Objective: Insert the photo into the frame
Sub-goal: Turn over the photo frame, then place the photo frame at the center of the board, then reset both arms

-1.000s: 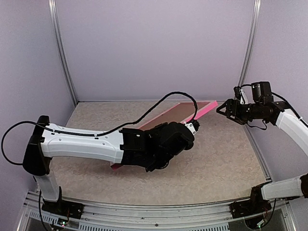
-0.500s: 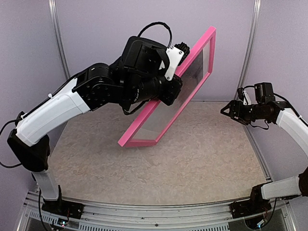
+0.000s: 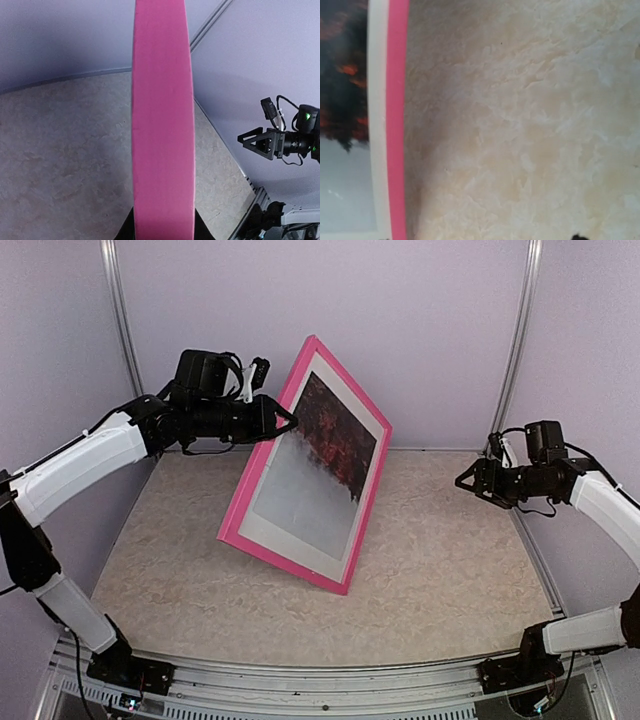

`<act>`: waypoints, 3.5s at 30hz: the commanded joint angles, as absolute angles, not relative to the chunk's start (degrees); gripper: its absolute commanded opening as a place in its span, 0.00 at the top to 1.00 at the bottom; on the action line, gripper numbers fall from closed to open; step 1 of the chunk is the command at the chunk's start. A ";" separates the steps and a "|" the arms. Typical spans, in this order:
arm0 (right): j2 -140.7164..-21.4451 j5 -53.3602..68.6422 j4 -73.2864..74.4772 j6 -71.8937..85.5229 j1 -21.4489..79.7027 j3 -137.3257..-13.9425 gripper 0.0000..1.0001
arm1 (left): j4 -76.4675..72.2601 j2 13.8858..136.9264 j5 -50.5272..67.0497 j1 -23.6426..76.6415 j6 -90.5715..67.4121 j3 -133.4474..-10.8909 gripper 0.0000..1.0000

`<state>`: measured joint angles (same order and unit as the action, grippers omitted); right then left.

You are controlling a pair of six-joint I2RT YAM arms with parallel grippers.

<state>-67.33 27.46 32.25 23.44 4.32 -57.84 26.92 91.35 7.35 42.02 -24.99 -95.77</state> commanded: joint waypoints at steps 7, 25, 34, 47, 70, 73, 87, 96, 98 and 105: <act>-67.44 30.10 29.15 23.99 3.47 -54.34 0.23 | -7.81 85.28 30.57 28.94 -50.50 -75.00 1.00; -69.31 32.42 22.34 24.33 5.35 -46.71 0.22 | -27.64 91.88 32.07 27.80 -64.51 -56.04 0.96; -75.48 28.38 15.73 26.67 13.39 -44.35 0.21 | -31.31 96.71 31.73 30.01 -65.88 -53.53 0.83; -88.34 24.91 8.98 28.48 20.70 -46.18 0.22 | -23.32 95.96 26.71 30.41 -59.25 -49.97 0.22; -89.58 21.03 9.03 27.30 21.65 -45.00 0.23 | -13.11 94.40 10.13 27.28 -46.45 -41.22 0.12; -89.45 20.66 9.38 27.01 21.66 -45.07 0.23 | -12.02 93.19 8.62 27.03 -45.44 -41.05 0.12; -85.18 9.50 10.90 23.88 26.04 -45.51 0.22 | -3.40 85.35 -7.72 29.96 -34.83 -43.37 0.10; -74.05 -7.08 10.90 17.40 28.83 -43.05 0.19 | -5.94 72.12 -24.15 33.14 -24.70 -40.07 0.01; -71.05 -10.10 10.10 16.50 28.82 -41.57 0.17 | -7.93 69.61 -26.20 33.11 -23.11 -38.53 0.01; -63.02 -16.64 7.42 14.51 28.83 -37.19 0.10 | -12.20 61.50 -28.59 31.13 -19.74 -35.04 0.01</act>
<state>-66.35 -10.44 9.67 16.67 28.36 -39.03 -8.36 64.79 -25.47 32.67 -23.24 -36.71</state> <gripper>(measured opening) 0.885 0.989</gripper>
